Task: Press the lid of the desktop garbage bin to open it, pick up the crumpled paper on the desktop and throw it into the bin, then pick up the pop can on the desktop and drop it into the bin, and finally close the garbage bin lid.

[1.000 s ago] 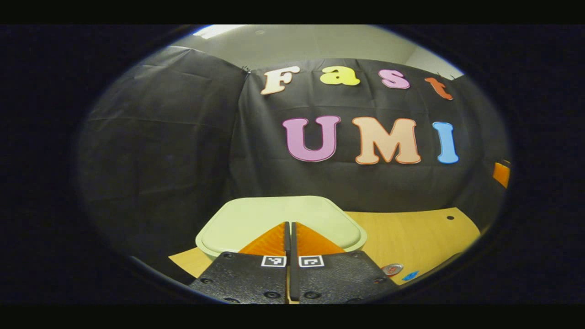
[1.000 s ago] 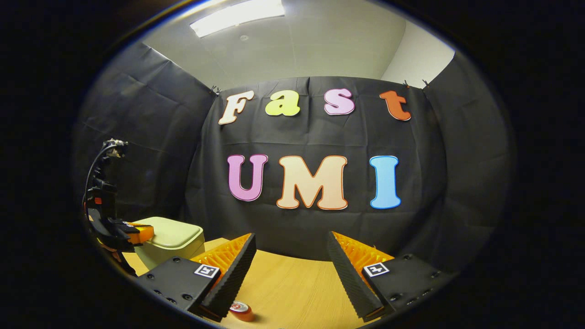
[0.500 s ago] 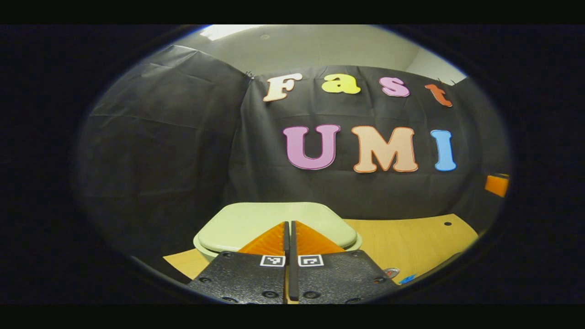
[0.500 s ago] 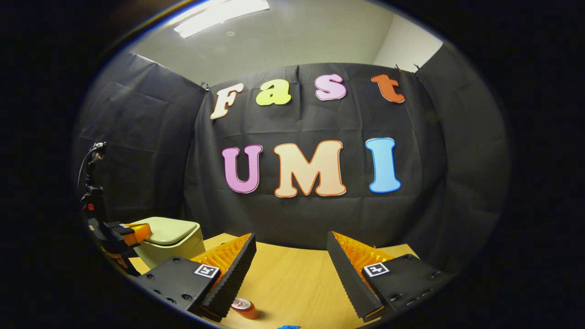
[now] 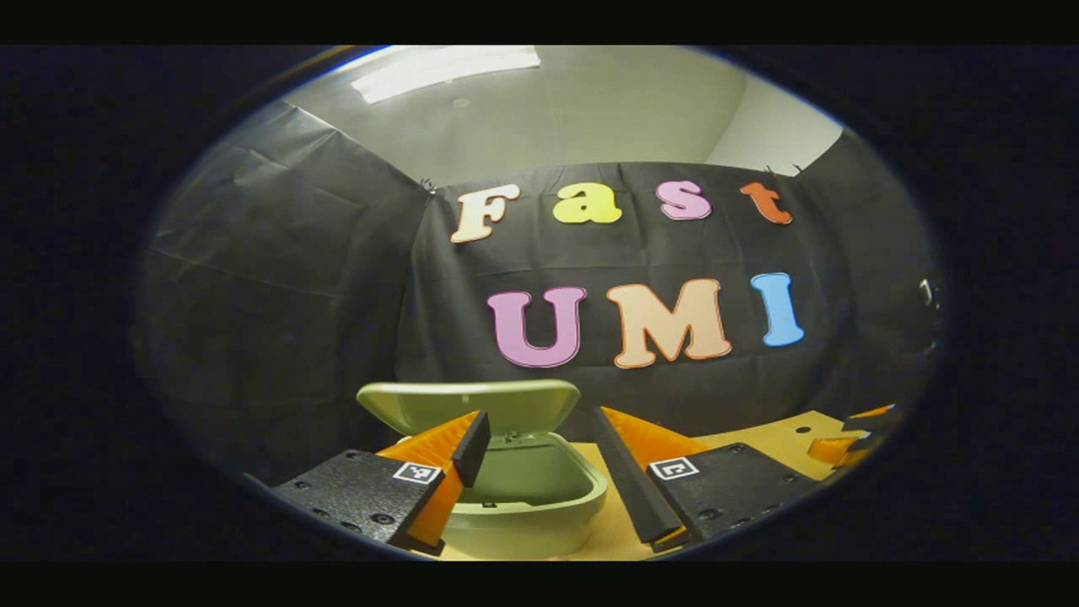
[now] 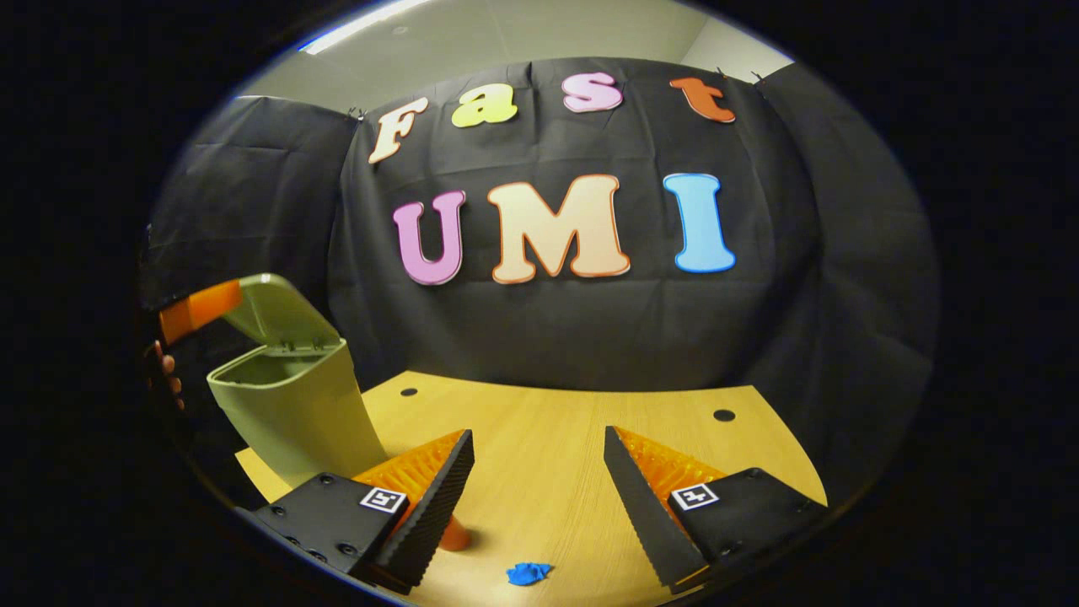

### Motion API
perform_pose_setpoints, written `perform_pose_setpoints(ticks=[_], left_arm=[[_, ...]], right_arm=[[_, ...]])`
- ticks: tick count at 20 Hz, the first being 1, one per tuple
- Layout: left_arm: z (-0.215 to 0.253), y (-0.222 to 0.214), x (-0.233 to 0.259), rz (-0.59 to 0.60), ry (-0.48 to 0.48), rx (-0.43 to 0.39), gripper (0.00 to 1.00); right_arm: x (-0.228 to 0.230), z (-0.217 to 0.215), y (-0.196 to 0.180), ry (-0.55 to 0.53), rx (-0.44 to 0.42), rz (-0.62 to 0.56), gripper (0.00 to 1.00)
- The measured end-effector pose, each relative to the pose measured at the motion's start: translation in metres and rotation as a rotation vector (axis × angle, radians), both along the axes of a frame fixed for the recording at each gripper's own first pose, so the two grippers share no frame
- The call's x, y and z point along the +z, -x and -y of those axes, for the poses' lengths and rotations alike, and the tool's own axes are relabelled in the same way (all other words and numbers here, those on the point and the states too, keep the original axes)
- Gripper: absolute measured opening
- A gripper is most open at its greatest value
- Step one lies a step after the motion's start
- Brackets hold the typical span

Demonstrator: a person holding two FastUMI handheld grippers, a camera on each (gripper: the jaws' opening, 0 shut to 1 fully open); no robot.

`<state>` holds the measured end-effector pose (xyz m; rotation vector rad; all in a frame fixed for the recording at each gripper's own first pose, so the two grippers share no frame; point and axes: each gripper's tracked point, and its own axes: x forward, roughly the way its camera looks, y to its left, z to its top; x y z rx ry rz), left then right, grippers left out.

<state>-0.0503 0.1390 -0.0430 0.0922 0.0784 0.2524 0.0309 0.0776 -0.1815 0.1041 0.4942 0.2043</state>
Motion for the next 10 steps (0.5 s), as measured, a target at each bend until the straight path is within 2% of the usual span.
perform_pose_setpoints(ticks=[4,7,8,9,10], left_arm=[[-0.003,0.009,0.015,0.026,-0.022,0.018,0.92],[-0.005,0.012,0.026,0.043,-0.028,0.026,0.92],[-0.006,0.015,0.026,0.043,-0.033,0.026,0.88],[-0.007,0.016,0.027,0.044,-0.039,0.027,0.88],[-0.008,0.018,0.03,0.046,-0.045,0.029,0.92]], right_arm=[[-0.055,-0.005,0.012,0.04,0.038,-0.118,0.98],[-0.104,-0.01,0.028,0.087,0.075,-0.225,0.98],[-0.118,-0.013,0.032,0.103,0.092,-0.259,0.98],[-0.133,-0.015,0.036,0.121,0.113,-0.298,0.98],[-0.147,-0.017,0.041,0.142,0.134,-0.34,0.98]])
